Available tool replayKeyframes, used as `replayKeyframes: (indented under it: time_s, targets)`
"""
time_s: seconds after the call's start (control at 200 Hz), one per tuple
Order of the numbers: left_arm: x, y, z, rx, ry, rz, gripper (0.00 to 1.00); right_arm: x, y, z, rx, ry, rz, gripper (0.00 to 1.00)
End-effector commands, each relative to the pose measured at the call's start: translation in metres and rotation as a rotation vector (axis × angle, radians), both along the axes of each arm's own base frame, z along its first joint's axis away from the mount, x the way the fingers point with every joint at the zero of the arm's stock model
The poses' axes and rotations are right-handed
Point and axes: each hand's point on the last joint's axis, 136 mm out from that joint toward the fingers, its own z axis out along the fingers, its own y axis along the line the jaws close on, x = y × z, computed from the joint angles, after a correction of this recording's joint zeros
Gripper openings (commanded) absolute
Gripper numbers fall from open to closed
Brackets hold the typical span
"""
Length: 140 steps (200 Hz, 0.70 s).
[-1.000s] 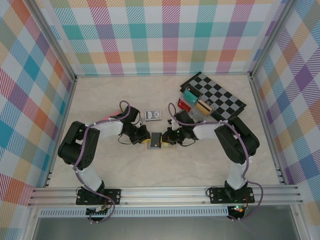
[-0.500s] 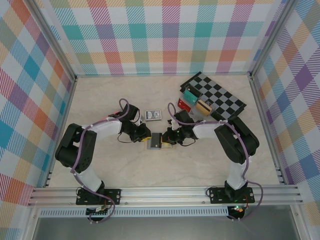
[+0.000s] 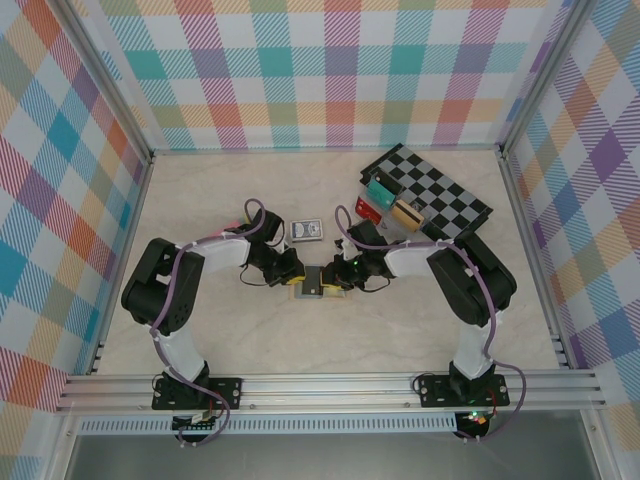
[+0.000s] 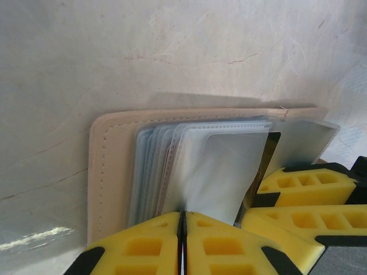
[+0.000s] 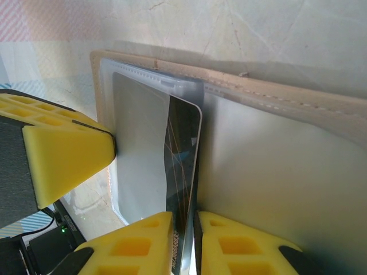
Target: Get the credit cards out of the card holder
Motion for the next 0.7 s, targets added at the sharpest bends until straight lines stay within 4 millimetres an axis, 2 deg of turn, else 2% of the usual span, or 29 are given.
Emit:
replayKeyframes:
  time_s: [0.0,0.235,0.545,0.695]
  targets:
    - [-0.019,0.013,-0.026,0.092,0.070,0.000,0.10,0.003,0.003,-0.005,0.013,0.032,-0.006,0.19]
    - [-0.023,0.016,-0.029,0.102,0.077,0.002,0.10,0.003,0.007,-0.004,0.040,0.036,-0.002,0.15]
    - [-0.026,0.018,-0.034,0.105,0.086,0.002,0.10,0.006,0.012,-0.001,0.069,0.042,0.002,0.17]
    - [-0.026,0.020,-0.033,0.114,0.086,0.006,0.10,0.006,0.007,-0.003,0.035,0.038,-0.010,0.11]
